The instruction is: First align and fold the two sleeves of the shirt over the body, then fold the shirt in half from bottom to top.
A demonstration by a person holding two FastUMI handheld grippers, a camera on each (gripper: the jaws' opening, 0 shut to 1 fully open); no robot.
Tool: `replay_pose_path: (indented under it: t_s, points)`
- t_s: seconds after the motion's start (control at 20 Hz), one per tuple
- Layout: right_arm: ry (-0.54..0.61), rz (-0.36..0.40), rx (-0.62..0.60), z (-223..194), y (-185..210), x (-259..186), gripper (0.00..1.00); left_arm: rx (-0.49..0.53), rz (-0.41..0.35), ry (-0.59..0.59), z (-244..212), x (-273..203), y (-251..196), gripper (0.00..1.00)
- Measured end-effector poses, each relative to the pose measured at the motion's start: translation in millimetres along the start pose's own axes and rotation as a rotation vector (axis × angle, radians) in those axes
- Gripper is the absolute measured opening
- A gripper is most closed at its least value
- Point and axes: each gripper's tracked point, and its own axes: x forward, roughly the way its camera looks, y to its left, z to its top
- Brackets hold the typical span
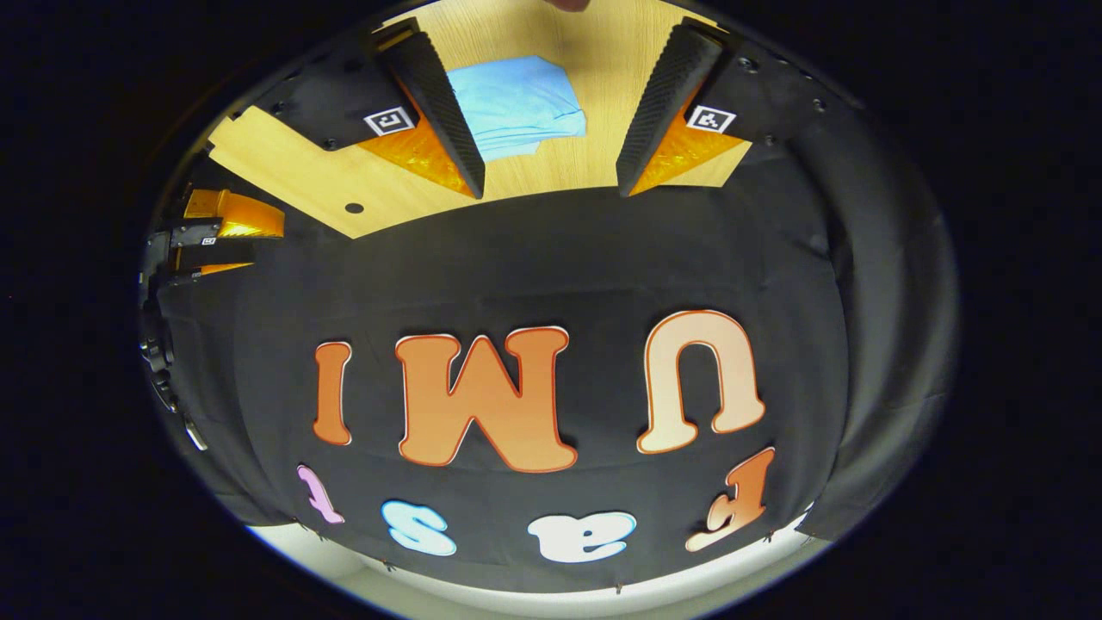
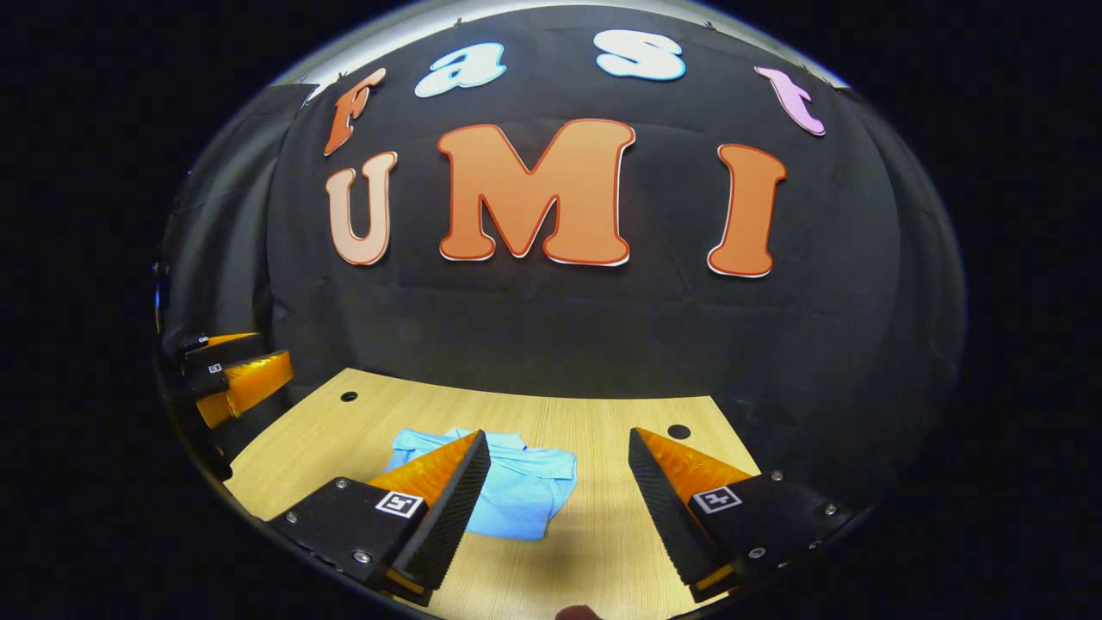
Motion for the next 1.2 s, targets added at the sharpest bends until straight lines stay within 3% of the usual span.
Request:
replay_pose_path:
  t_s: [0.15, 0.35, 0.55, 0.8, 1.2]
  points:
    - [-0.016, 0.008, -0.011, -2.2, 3.1, -14.4, 0.98, -0.007, -0.016, -0.025, -2.7, -17.1, -2.2, 0.99]
    - [-0.031, 0.026, -0.013, 2.7, 10.5, -21.3, 0.98, -0.017, 0.017, -0.07, -2.2, -43.4, -8.6, 1.0]
    - [-0.017, 0.058, -0.008, 10.5, 23.4, -26.7, 1.0, -0.03, 0.01, -0.097, 18.8, -53.3, -9.4, 0.99]
    - [-0.096, 0.061, 0.025, 30.1, 17.5, -33.8, 0.97, -0.074, -0.027, -0.148, 52.9, -52.2, -14.9, 1.0]
    - [-0.177, 0.067, 0.008, 52.5, 13.5, -45.7, 0.97, -0.019, -0.006, -0.252, 87.5, -69.9, -12.0, 0.99]
